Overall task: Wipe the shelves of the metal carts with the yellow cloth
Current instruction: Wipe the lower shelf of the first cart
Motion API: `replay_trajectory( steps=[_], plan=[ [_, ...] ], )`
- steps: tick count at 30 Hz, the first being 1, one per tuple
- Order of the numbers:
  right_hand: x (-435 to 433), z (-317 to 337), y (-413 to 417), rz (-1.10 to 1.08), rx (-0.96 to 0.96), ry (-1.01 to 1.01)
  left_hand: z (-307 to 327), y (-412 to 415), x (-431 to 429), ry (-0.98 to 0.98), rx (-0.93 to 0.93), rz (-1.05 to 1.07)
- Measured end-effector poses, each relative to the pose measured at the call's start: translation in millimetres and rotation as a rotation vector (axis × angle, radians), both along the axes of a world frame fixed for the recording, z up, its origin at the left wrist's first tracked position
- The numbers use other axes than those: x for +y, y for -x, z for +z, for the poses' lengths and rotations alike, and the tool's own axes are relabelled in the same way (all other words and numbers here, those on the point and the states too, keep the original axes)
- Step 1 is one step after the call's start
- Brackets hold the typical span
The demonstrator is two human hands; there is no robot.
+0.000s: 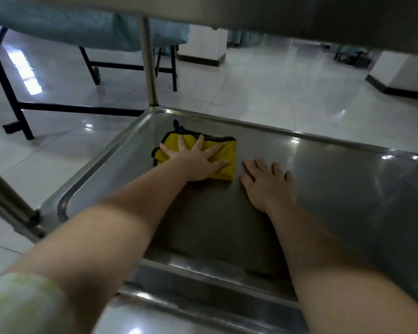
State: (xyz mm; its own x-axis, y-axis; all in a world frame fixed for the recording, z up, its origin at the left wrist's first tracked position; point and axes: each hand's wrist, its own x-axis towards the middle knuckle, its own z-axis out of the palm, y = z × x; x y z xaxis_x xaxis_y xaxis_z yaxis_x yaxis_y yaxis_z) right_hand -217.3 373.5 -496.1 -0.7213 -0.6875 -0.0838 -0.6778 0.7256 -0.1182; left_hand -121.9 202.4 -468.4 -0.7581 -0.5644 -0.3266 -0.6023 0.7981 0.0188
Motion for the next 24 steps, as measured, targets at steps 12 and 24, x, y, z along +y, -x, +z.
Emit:
replay_trajectory(
  steps=[12,24],
  plan=[
    [-5,-3,-1,-0.002,0.021,0.021,-1,-46,21,0.025,0.013,0.038],
    [-6,-3,6,0.009,0.001,0.013,-5,15,10,0.05,0.058,0.022]
  ],
)
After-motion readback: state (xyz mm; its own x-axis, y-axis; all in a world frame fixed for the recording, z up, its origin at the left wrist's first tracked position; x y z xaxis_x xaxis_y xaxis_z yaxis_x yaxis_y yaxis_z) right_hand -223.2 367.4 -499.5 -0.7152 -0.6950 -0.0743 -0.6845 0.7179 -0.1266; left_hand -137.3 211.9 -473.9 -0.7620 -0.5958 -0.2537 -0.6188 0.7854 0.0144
